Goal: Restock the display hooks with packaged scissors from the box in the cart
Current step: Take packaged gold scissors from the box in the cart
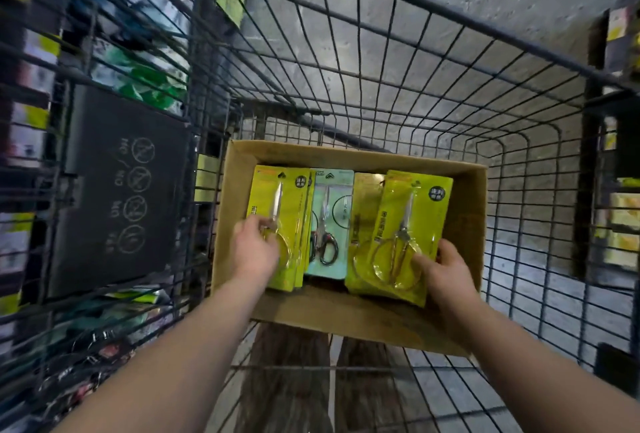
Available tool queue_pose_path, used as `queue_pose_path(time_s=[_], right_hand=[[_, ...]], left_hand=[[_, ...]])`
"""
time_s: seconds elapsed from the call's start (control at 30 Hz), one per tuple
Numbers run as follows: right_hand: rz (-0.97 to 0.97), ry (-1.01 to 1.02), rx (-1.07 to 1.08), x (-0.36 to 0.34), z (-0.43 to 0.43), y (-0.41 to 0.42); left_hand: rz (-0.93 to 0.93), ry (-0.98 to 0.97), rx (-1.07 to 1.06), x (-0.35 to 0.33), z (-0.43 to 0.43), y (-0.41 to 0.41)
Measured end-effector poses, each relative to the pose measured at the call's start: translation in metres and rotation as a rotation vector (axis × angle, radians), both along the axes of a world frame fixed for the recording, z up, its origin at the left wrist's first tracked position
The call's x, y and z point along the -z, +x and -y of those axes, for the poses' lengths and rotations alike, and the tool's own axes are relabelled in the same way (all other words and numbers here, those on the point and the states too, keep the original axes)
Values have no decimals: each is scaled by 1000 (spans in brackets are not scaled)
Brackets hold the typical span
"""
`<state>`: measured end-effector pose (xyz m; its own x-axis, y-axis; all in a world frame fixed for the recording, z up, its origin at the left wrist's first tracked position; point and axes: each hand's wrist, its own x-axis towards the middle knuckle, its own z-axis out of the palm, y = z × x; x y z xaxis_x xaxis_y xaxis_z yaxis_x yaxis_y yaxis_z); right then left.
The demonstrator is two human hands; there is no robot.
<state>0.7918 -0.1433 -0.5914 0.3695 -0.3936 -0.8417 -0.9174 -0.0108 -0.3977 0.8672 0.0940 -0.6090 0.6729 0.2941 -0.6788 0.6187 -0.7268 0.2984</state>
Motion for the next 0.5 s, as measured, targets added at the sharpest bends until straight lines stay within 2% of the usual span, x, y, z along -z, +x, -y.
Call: queue_pose_path(time_s=[0.13, 0.3, 0.5], right_hand=[[49, -70, 102, -9, 19, -5], [67, -56, 105, -12, 21, -8], [112, -88, 148, -7, 20, -15]], left_hand=[[-6, -5, 58, 1, 8, -3], [-30, -155, 172, 5, 45, -15], [-275, -371, 306, 18, 98, -31]])
